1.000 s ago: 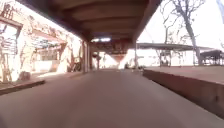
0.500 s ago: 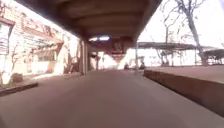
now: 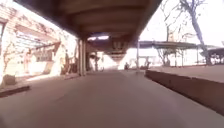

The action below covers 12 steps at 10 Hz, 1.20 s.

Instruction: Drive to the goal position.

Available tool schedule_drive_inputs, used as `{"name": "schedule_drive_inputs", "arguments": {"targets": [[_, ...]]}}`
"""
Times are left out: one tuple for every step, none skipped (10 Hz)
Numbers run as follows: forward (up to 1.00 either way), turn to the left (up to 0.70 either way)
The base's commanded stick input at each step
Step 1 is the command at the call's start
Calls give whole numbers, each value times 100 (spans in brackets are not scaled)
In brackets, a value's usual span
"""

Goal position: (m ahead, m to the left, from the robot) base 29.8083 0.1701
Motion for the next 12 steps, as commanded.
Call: {"name": "schedule_drive_inputs", "arguments": {"targets": [[85,0],[85,0],[85,0],[85,0],[85,0],[85,0],[85,0],[85,0],[85,0],[85,0],[85,0],[85,0]]}}
